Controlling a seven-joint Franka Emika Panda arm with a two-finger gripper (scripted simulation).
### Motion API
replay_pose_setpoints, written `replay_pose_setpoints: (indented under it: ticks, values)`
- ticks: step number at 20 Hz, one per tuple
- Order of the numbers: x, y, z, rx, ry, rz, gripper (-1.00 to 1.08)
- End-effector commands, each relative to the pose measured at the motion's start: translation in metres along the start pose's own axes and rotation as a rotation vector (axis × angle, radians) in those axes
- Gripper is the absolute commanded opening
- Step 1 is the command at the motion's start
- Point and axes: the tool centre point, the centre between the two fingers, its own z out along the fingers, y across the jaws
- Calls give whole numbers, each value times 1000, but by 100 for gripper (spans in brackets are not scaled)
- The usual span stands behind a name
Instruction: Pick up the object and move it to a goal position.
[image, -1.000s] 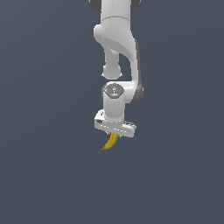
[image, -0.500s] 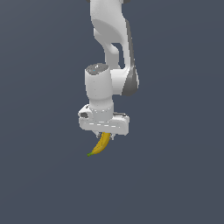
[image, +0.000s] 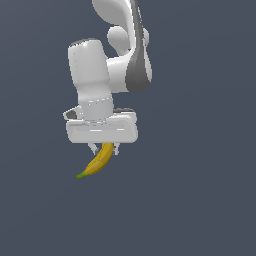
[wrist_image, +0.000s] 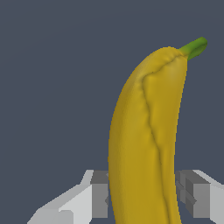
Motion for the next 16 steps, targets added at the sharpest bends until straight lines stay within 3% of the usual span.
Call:
replay_pose_setpoints:
  ticks: [1, 9, 16]
  values:
    - [18, 2, -18, 23, 45, -17, -100]
    - [61, 11, -70, 90, 162, -58, -100]
    - [84, 17, -103, 133, 231, -83, -100]
